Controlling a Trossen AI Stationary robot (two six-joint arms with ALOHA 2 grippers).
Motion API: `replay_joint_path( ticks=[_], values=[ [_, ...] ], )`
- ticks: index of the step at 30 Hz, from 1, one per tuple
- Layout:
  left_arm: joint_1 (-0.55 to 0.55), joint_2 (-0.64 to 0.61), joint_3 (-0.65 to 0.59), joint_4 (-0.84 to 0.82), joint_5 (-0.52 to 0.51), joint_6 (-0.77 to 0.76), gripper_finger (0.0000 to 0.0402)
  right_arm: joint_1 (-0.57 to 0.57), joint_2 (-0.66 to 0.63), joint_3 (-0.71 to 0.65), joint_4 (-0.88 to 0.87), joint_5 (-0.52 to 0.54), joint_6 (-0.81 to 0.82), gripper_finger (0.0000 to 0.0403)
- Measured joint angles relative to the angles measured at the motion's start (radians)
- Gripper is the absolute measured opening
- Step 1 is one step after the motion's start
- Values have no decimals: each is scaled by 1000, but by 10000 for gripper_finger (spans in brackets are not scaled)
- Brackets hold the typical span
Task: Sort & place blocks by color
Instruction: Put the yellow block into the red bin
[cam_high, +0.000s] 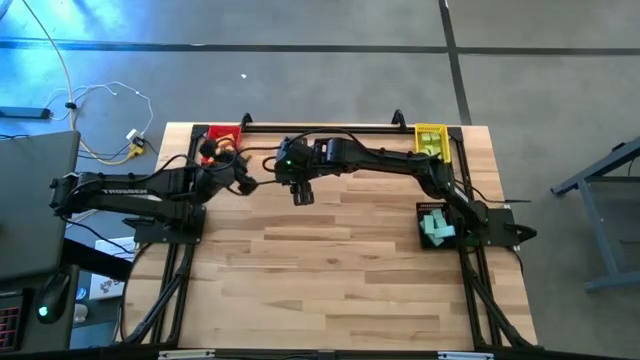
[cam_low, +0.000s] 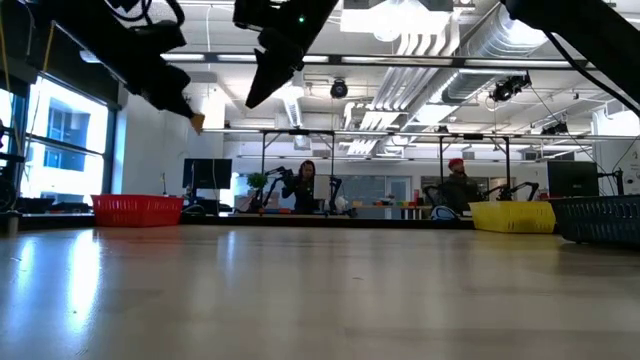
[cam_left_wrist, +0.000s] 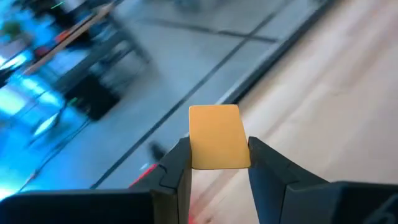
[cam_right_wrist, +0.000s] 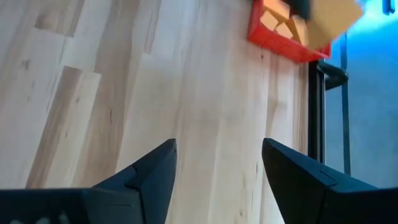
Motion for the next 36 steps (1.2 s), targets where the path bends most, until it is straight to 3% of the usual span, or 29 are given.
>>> replay_joint_path(
  ticks=[3, 15, 25, 36],
  values=[
    [55, 0, 0, -45, -37, -73, 95, -1, 0, 0, -12, 0, 7, 224],
    [305, 0, 0, -210, 27, -297, 95, 0, 0, 0, -29, -4, 7, 224],
    [479, 56, 0, -251, 114, -305, 97, 0, 0, 0, -29, -4, 6, 224],
    [598, 216, 0, -183, 145, -303, 152, 0, 0, 0, -33, -4, 6, 224]
  ],
)
